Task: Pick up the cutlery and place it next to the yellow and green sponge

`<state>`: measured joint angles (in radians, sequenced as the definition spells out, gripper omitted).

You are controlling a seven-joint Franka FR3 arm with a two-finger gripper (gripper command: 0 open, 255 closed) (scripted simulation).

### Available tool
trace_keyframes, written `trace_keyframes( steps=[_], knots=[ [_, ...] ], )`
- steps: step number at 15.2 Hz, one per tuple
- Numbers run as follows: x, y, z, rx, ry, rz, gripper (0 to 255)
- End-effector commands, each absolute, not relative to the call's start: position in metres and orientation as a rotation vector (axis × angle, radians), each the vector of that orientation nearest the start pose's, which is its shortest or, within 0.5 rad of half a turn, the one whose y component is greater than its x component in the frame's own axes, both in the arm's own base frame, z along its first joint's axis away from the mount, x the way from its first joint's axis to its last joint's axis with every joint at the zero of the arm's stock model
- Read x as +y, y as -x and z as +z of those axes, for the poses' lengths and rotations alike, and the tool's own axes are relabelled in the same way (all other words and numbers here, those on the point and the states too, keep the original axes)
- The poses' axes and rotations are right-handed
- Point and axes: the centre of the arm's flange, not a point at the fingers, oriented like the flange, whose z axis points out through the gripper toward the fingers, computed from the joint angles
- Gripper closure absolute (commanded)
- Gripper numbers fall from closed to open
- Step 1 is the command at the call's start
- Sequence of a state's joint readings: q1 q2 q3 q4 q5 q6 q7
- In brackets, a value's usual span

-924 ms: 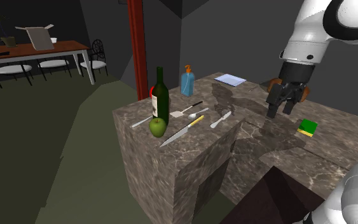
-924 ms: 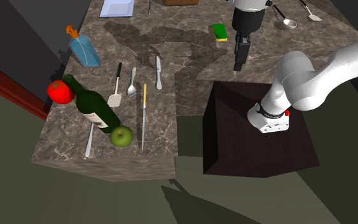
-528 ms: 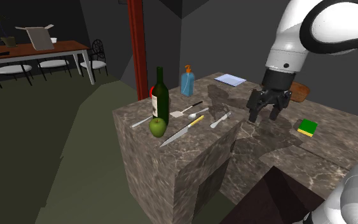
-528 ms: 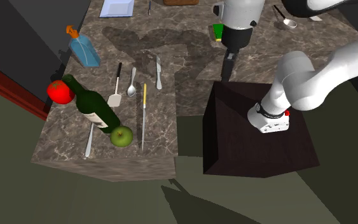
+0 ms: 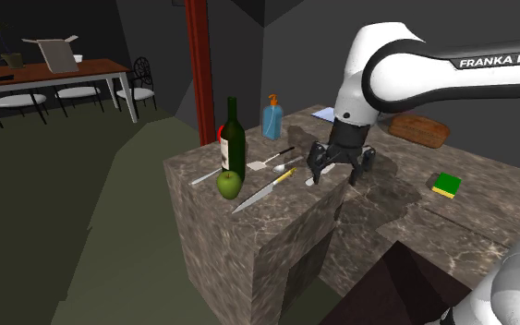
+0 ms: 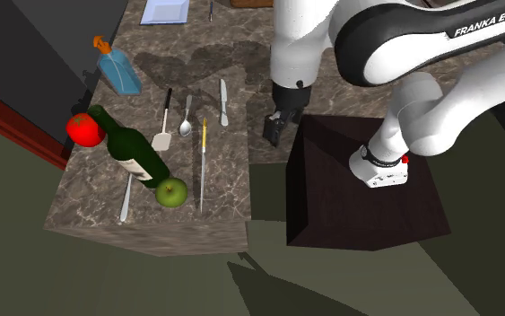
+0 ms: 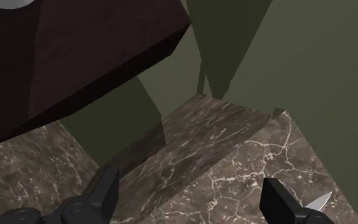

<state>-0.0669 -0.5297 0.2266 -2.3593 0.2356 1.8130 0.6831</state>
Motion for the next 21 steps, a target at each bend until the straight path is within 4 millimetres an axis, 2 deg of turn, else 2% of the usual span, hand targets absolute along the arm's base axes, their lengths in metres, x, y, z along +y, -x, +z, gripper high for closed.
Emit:
trace_keyframes(
  steps=[1,6,11,16,21],
  knots=[
    [0.101,-0.403,0.501,1.042,2.87,0.09,0],
    [0.119,-0.456,0.468,1.323,2.78,0.063,0],
    [0.126,-0.511,0.434,1.596,2.664,0.035,0],
    [0.121,-0.566,0.4,1.858,2.52,0.007,0],
    [0.105,-0.619,0.367,2.108,2.351,-0.022,0]
  ],
)
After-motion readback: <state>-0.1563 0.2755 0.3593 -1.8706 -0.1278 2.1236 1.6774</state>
